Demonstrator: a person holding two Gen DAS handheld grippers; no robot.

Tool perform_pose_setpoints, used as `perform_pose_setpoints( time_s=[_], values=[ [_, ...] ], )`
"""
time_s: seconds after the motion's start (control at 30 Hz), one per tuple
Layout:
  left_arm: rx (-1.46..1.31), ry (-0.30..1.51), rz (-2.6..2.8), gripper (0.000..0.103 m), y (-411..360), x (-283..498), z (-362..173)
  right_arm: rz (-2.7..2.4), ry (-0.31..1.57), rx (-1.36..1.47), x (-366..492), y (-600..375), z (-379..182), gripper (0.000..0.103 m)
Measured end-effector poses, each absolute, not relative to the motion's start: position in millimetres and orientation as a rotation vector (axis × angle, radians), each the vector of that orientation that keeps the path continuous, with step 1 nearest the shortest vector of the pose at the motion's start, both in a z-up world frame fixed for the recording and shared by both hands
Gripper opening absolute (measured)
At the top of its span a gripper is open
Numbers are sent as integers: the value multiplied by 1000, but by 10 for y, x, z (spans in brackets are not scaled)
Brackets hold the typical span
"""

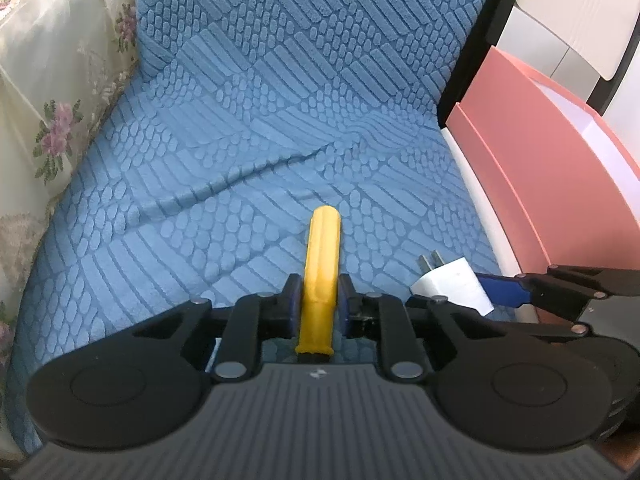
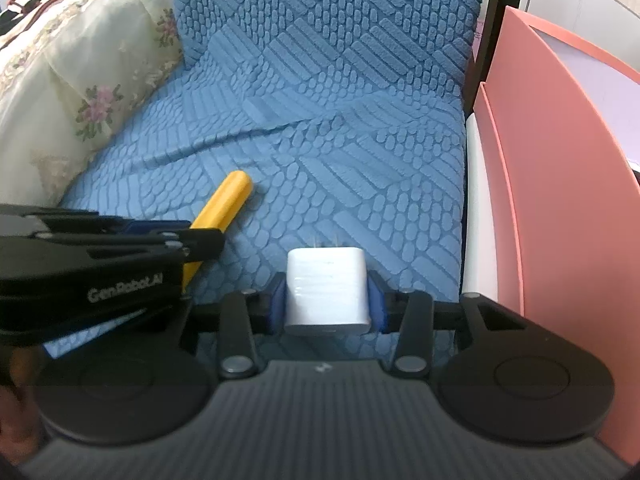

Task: Organize rigid objects
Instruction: 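Lift and carry the screwdriver and charger with both tools over the pink box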

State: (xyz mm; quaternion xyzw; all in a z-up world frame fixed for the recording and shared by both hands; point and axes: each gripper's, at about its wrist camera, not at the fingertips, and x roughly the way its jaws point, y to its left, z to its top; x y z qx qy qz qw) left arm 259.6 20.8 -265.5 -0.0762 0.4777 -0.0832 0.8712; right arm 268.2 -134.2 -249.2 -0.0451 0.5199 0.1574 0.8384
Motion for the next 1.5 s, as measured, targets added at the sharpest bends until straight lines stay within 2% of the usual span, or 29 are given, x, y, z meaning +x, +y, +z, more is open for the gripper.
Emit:
perform_pose_setpoints(
  time_s=[0.63,1.5],
  values=[
    [-311,957,-119,22,434,2255,-2145,347,1029,-106,2556,-1365,-2070,45],
    [-352,900,-158,20,347,1536,-1035,301,891,-26,1915,-1796,-707,45]
  ],
)
